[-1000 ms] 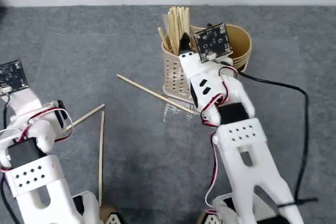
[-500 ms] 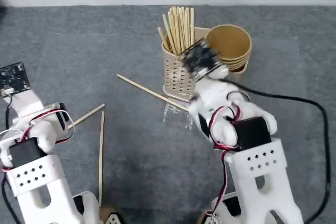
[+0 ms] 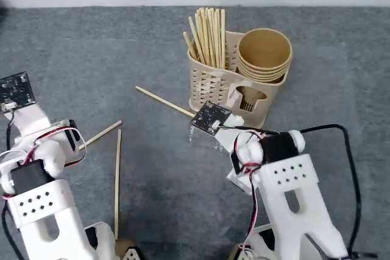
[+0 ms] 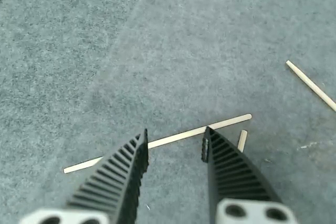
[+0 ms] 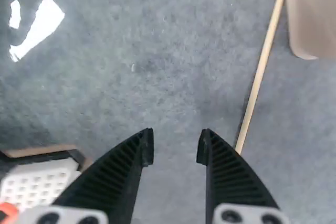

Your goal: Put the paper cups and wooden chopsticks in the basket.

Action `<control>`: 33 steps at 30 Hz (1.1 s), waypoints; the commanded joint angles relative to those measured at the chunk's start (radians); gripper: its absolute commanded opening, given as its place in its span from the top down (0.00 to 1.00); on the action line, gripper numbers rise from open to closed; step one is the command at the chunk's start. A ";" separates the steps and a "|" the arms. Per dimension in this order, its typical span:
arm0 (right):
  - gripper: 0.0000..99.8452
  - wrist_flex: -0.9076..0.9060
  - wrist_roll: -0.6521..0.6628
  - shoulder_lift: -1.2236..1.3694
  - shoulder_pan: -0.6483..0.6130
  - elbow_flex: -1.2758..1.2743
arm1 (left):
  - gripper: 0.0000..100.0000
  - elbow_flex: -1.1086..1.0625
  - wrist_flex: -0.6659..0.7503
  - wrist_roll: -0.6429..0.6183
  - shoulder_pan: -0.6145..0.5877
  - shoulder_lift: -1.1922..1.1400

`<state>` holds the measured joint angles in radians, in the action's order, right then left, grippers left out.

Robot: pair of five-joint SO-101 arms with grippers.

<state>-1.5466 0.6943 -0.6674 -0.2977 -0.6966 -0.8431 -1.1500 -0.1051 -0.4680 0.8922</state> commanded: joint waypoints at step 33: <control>1.00 0.541 0.281 0.708 0.257 0.003 | 0.83 0.004 0.026 0.006 -0.002 0.026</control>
<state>-1.0035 0.9689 0.0138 -0.0184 -0.6720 -0.8431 -1.1485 -0.1051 -0.4680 0.8922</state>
